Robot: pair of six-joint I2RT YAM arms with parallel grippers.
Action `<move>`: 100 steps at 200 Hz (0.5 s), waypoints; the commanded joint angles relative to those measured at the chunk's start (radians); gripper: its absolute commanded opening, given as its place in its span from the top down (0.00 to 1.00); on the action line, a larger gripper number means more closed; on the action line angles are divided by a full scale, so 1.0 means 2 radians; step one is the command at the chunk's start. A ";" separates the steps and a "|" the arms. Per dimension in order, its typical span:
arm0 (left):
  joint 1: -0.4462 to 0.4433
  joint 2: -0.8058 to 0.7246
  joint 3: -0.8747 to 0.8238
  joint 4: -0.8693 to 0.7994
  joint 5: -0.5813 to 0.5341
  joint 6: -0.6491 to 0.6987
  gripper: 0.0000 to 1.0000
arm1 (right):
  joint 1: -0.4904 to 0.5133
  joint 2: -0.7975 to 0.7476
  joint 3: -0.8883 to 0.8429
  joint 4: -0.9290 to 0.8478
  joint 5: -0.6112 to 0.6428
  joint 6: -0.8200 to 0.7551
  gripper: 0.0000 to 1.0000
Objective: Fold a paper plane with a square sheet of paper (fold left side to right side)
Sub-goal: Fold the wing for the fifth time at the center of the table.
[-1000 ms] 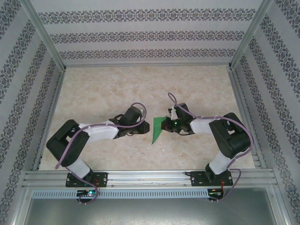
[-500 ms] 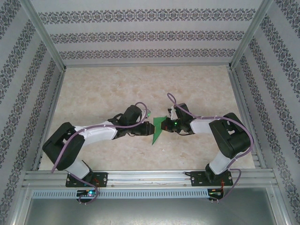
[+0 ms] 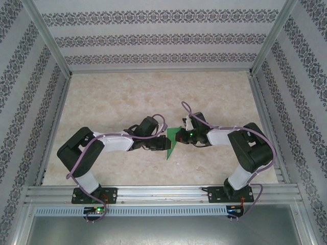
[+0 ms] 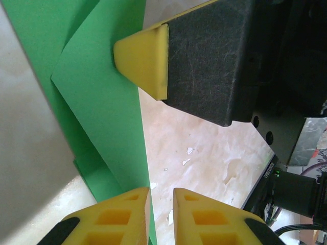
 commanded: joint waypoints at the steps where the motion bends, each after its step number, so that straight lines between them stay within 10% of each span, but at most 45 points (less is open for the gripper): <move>1: -0.010 0.006 -0.001 0.021 0.008 -0.008 0.82 | 0.013 0.019 -0.008 -0.063 0.019 -0.012 0.96; 100: -0.010 -0.003 0.029 -0.001 0.009 0.007 0.86 | 0.017 0.021 -0.003 -0.073 0.026 -0.017 1.00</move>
